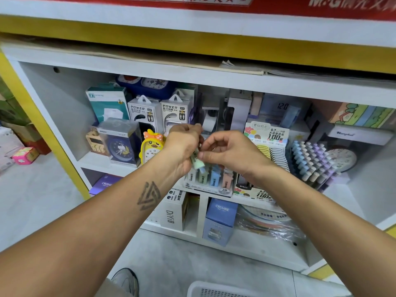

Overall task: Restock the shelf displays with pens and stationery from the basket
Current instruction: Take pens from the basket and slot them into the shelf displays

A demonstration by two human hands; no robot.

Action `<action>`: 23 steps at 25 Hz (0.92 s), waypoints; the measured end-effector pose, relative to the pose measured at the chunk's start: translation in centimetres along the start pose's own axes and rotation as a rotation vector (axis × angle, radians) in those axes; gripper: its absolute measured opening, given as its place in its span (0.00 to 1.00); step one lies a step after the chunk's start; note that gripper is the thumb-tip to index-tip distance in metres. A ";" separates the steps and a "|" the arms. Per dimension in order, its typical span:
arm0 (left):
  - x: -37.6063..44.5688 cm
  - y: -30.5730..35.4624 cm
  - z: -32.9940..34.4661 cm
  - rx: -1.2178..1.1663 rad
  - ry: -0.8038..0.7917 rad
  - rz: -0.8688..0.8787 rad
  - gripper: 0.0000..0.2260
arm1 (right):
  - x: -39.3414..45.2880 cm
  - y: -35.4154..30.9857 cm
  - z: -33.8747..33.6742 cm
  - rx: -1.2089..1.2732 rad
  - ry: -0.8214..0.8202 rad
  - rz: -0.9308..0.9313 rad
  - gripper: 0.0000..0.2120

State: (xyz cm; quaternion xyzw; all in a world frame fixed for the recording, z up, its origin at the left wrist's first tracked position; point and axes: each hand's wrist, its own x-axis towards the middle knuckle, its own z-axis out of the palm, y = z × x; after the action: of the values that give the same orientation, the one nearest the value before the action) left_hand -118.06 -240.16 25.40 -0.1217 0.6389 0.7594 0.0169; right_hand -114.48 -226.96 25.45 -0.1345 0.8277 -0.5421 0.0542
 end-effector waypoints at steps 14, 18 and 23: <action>-0.1 -0.4 -1.9 0.363 -0.226 0.000 0.06 | 1.3 0.5 -2.2 0.133 0.179 -0.023 0.21; 0.6 -0.8 -2.5 0.632 -0.151 0.111 0.08 | 3.1 0.9 -3.1 -0.053 0.388 -0.116 0.05; 0.8 -2.0 -3.1 1.256 -0.303 0.380 0.19 | 4.4 3.0 -2.9 -0.764 0.429 -0.212 0.06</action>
State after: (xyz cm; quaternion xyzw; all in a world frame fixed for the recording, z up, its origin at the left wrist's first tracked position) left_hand -117.96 -242.96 22.84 0.1338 0.9602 0.2418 0.0398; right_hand -119.83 -224.53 24.11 -0.1137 0.9427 -0.2155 -0.2279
